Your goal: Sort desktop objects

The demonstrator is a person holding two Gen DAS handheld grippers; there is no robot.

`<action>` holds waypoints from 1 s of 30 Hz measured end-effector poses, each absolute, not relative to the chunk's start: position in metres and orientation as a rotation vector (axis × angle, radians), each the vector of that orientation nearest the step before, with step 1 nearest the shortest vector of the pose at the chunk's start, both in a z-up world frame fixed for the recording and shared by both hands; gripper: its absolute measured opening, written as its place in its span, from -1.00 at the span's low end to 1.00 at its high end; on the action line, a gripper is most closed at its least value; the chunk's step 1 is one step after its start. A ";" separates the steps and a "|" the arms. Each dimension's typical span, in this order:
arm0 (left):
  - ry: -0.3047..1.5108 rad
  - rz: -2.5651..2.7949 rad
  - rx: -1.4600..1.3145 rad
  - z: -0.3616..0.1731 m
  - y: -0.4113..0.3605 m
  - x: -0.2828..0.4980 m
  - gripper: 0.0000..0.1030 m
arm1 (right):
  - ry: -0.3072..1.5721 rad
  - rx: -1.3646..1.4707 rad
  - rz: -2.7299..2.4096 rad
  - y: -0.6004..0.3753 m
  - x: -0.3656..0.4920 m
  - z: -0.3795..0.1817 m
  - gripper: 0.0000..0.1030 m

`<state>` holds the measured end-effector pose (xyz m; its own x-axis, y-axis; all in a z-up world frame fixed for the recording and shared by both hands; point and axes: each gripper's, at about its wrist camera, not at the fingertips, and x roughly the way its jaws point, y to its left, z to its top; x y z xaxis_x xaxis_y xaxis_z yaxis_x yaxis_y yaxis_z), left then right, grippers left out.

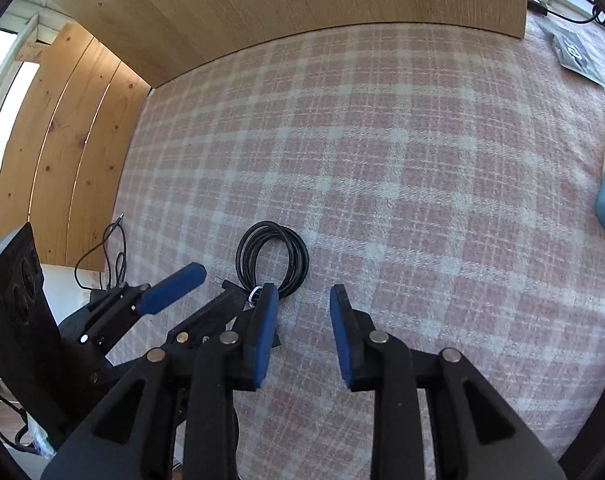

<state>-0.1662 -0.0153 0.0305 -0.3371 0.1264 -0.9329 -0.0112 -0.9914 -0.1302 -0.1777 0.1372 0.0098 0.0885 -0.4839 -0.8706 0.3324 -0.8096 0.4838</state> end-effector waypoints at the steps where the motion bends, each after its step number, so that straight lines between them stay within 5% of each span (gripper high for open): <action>1: -0.158 2.489 -1.760 0.028 -0.018 -0.171 -0.11 | -0.193 1.808 -1.757 0.139 -0.179 0.004 -0.48; 9: 0.054 2.374 -1.697 0.013 0.007 -0.173 0.02 | -0.304 1.894 -1.736 0.129 -0.188 -0.022 -0.49; 14: -0.013 2.340 -1.695 0.013 0.010 -0.176 -0.16 | -0.249 1.879 -1.767 0.118 -0.190 -0.024 -0.77; 26: 0.113 2.308 -1.676 0.014 0.023 -0.161 -0.13 | -0.140 1.818 -1.797 0.114 -0.184 -0.011 -0.87; 29: 0.062 2.313 -1.667 0.018 0.020 -0.159 -0.31 | -0.169 1.804 -1.790 0.118 -0.184 -0.005 -0.89; 30: 0.036 2.293 -1.664 0.019 0.020 -0.159 -0.51 | -0.167 1.803 -1.786 0.118 -0.184 -0.005 -0.90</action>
<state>-0.1590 0.0202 0.0193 -0.2794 0.2305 -0.9321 -0.2599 -0.9527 -0.1577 -0.1836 0.1181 -0.0049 0.0917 -0.4807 -0.8721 0.3108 -0.8182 0.4837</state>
